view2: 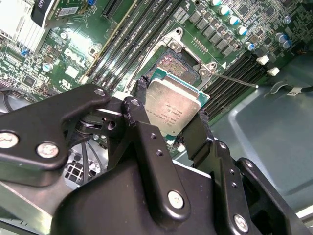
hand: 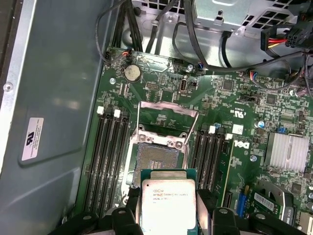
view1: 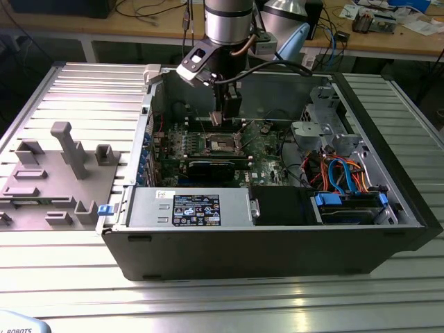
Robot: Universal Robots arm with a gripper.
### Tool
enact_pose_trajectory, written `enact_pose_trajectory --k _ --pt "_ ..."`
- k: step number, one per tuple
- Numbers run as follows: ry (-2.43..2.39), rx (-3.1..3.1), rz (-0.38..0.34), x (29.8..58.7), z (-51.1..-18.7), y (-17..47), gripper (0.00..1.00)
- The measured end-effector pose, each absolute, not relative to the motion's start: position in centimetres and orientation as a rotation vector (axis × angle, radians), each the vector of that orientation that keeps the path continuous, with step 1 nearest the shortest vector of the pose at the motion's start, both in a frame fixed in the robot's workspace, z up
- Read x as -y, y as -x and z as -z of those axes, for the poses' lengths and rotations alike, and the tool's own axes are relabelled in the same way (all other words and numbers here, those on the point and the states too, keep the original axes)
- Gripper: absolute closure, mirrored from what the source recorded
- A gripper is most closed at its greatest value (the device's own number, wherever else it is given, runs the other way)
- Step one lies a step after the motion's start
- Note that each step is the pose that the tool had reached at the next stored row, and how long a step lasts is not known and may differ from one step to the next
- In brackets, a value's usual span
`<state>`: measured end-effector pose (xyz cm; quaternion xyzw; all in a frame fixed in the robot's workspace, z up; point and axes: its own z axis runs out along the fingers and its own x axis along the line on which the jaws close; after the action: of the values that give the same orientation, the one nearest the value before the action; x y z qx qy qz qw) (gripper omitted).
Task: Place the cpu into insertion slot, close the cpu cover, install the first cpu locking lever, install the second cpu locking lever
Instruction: 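Place the cpu into insertion slot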
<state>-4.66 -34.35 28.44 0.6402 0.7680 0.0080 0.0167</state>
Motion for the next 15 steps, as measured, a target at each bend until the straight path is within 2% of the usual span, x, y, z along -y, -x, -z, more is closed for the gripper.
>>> enact_pose_trajectory --k 15 --pt "-2.022 -2.360 -0.024 34.35 -28.38 4.66 0.45"
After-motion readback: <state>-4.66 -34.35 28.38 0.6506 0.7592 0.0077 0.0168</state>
